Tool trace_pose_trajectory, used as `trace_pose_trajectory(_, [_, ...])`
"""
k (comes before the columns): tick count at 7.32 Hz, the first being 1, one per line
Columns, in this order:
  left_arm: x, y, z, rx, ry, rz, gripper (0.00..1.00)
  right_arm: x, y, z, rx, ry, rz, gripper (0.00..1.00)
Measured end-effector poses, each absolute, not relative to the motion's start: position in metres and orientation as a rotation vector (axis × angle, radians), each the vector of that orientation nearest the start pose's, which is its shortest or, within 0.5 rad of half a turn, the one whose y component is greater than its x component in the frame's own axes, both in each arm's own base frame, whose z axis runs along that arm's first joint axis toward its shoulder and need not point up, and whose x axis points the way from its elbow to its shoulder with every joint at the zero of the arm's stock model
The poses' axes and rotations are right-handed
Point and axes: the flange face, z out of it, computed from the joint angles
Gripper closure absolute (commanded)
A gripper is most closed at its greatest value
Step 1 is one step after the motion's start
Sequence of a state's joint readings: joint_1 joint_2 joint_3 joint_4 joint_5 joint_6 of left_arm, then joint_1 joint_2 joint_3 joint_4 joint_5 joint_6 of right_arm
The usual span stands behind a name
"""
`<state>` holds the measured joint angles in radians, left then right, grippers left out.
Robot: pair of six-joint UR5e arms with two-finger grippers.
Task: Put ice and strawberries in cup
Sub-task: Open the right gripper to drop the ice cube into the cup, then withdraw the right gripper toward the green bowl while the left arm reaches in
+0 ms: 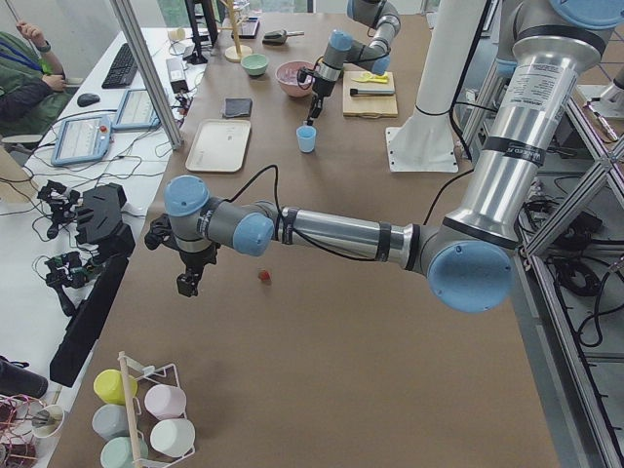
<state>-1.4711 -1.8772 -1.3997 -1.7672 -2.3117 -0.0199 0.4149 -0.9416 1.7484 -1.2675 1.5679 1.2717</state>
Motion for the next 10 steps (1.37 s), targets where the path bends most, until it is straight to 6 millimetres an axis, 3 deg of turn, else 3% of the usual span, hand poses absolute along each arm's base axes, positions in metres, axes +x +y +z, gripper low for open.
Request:
trace_pose_trajectory(1, [-0.002,-0.639,0.552,0.271,0.752,0.198,0.02,-0.546,-0.387,0.178,0.393,-1.045,0.105,0.24])
trace_pose_trajectory(2, [-0.002,-0.639,0.552,0.271,0.752,0.198,0.02,-0.546,-0.387,0.178,0.395,-1.049,0.105,0.02])
trace_pose_trajectory(6, [-0.002,-0.643,0.545,0.281,0.753,0.201,0.02,-0.534,-0.396,0.171,0.399,-1.067,0.125,0.01])
trace_pose_trajectory(9, [-0.002,-0.643,0.511,0.336,0.756,0.213,0.02,-0.49,-0.434,0.166,0.356,-1.101,0.153,0.01])
trace_pose_trajectory(10, [0.007,-0.642,0.498,0.342,0.766,0.203,0.02,-0.471,-0.45,0.17,0.342,-1.105,0.16,0.01])
